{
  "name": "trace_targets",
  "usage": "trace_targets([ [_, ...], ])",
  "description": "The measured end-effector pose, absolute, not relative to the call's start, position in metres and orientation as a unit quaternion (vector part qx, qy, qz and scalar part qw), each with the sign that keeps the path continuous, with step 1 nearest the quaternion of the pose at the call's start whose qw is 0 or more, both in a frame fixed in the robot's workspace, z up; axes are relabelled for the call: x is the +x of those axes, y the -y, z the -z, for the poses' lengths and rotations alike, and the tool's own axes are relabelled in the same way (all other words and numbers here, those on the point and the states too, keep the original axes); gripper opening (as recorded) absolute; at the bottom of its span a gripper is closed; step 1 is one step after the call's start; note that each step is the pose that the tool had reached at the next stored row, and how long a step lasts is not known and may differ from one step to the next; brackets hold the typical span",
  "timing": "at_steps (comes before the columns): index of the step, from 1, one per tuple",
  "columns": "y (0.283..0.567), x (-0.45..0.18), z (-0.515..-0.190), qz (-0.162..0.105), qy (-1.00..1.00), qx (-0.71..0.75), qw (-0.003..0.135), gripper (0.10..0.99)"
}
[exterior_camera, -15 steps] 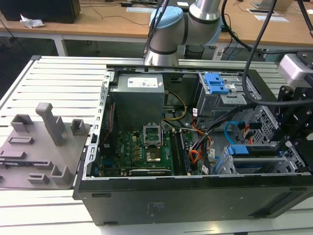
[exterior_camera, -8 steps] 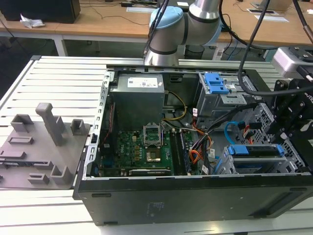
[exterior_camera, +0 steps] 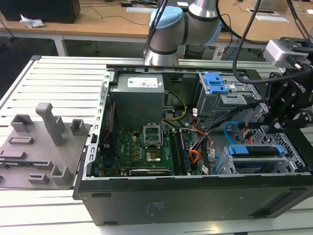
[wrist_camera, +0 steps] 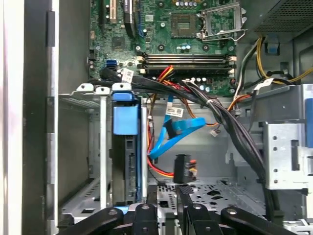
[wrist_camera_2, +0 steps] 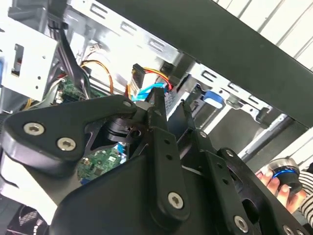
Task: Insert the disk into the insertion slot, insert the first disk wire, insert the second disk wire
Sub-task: 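Insert the first disk wire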
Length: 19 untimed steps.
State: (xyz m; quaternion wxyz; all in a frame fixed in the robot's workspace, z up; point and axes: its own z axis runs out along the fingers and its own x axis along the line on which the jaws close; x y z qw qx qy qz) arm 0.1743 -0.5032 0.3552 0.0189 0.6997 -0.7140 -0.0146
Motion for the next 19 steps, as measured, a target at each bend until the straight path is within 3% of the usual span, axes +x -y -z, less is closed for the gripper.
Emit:
trace_targets([
  [19,0.498,0.148,-0.353,0.010,0.713,0.700,0.020,0.302],
])
